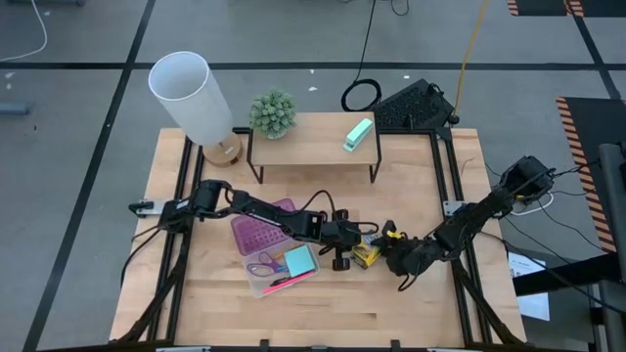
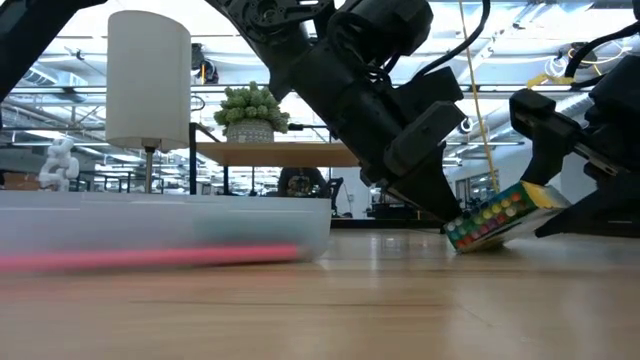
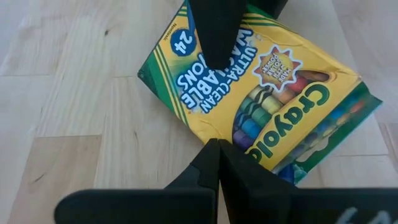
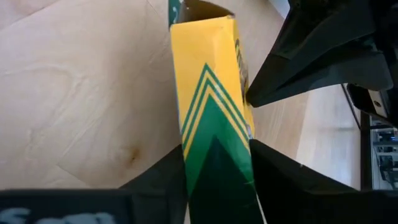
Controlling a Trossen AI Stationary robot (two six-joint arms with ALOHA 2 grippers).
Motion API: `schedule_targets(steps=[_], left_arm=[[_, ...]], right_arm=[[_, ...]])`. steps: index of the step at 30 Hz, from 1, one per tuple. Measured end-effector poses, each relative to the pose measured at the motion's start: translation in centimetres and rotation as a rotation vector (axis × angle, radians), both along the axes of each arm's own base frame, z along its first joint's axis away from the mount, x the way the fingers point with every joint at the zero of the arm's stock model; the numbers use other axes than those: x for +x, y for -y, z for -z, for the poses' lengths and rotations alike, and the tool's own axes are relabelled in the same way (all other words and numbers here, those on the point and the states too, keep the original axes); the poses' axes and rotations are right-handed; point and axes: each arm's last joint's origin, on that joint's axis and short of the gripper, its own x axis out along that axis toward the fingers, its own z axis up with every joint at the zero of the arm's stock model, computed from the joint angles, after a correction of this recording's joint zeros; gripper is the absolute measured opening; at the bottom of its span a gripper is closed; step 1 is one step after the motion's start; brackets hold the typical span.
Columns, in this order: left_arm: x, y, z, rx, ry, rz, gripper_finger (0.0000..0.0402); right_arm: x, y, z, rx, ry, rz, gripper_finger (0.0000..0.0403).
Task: Pack school essentials
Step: Put the yellow box into the transparent box
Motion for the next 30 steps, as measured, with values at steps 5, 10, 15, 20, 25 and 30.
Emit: schedule_targets(steps=[5, 10, 15, 20, 25, 30], left_arm=[[-0.2, 0.0, -0.8, 0.001, -0.001, -0.01, 0.0008], [-0.7, 0.6, -2.9, 0.023, 0.023, -0.006, 0.0008], [-2.2, 2.2, -6.9, 0.099, 0.06, 0.006, 0.0008], [-4.4, 4.4, -10.3, 0.187, 0.083, -0.01, 0.0016], [-5.9, 5.9, -12.2, 0.268, 0.118, -0.079, 0.0055], [-6.2, 6.9, -12.3, 0.247, 0.128, -0.092, 0.0105]], right_arm=[[0.0, 0.0, 0.0, -0.002, 0.002, 0.001, 0.0117], [0.0, 0.0, -0.1, 0.003, 0.01, 0.002, 0.01], [0.2, -0.3, -0.3, 0.056, 0.044, 0.014, 0.0096], [0.2, -0.9, -1.2, 0.133, 0.116, 0.001, 0.0095], [0.2, -1.5, -3.2, 0.23, 0.24, -0.025, 0.0095], [-0.2, -1.5, -5.2, 0.305, 0.336, -0.037, 0.0095]])
